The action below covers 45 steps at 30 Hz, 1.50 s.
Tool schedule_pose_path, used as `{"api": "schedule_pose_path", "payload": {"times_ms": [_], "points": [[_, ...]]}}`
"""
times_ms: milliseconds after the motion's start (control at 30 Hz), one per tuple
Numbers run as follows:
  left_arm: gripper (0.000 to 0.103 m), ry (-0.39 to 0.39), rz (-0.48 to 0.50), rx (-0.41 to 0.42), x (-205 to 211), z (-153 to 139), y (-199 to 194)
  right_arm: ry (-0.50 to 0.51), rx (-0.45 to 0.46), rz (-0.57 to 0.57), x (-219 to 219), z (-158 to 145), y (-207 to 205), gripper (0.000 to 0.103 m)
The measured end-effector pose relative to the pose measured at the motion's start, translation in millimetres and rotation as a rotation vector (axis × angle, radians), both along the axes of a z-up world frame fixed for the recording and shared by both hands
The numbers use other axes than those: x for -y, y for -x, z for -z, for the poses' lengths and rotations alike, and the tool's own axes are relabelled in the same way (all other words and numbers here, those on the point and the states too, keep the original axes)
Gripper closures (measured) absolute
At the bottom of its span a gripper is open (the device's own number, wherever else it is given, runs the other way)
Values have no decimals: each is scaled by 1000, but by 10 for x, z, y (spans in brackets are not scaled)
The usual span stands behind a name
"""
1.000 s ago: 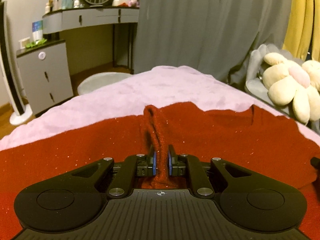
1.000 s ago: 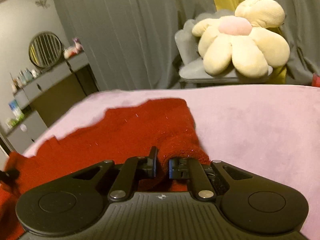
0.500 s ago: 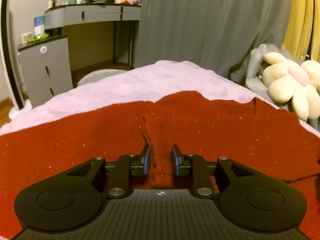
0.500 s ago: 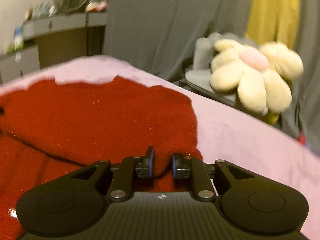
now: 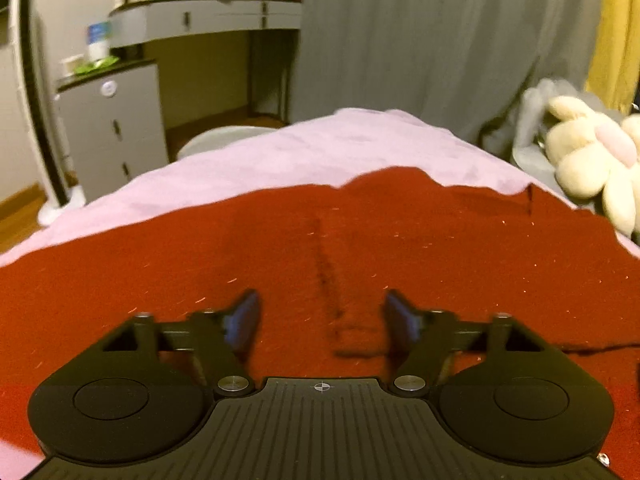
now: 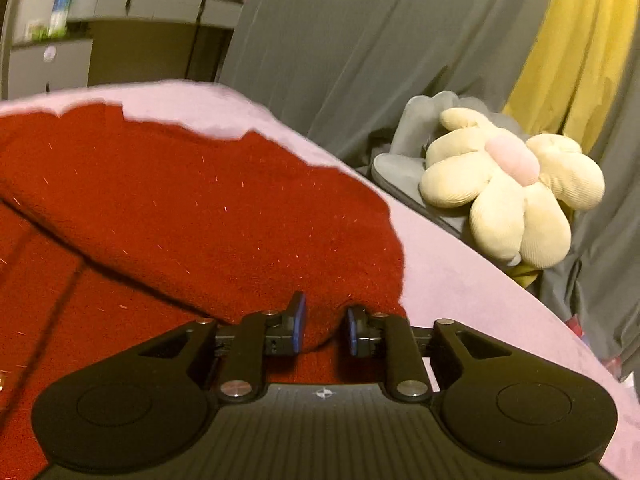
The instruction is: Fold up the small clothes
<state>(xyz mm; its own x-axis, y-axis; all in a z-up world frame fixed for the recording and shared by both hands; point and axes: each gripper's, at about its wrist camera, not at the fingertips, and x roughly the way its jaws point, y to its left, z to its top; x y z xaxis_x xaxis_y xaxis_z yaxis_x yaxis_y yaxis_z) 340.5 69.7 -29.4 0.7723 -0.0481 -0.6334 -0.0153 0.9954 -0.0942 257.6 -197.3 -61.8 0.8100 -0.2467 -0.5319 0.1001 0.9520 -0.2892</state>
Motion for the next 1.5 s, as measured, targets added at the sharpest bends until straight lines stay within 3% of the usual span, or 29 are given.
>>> {"api": "schedule_pose_path", "payload": {"times_ms": [67,133,300,433,500,567,633,733,833,933,1000,1033,1133,1167,1200,1267,1367,1500], "points": [[10,85,-8,-14,-160,-27,145,-36,19,15,-1,-66,211,63],[7,170,-39,3,-377,-46,355,-84,34,9,-6,-93,501,59],[6,344,-264,35,-1187,4,949,-123,50,-32,-50,-69,1137,54],[7,498,-499,73,-1923,92,1388,-133,31,-25,-91,-111,1290,54],[23,605,-578,112,-2255,143,1554,-151,34,-25,-123,-157,1334,54],[52,717,-680,115,-2588,230,1658,-162,39,-34,-176,-193,1390,52],[58,851,-754,132,-2874,347,1742,-169,42,-42,-229,-216,1441,51],[59,1055,-856,205,-3151,506,1898,-185,35,-44,-290,-227,1494,51],[59,1145,-888,235,-3301,621,1883,-191,27,-42,-332,-228,1530,50],[59,1179,-909,208,-3343,604,1876,-200,8,-45,-368,-209,1535,50],[54,1136,-902,172,-3302,531,1936,-193,9,-52,-394,-197,1549,49],[44,1092,-868,176,-3267,465,1961,-193,8,-53,-403,-190,1551,49],[39,954,-837,175,-3286,340,2075,-204,5,-55,-414,-174,1541,49],[22,908,-858,167,-3296,304,2106,-207,5,-56,-418,-170,1537,49],[20,853,-900,163,-3302,265,2134,-208,8,-57,-419,-167,1537,49],[25,800,-910,191,-3363,262,2137,-212,6,-62,-407,-150,1534,49],[36,807,-943,197,-3439,282,2091,-221,-7,-60,-404,-113,1531,49],[47,716,-934,198,-3375,99,2038,-213,1,-59,-391,-126,1546,49]]}}
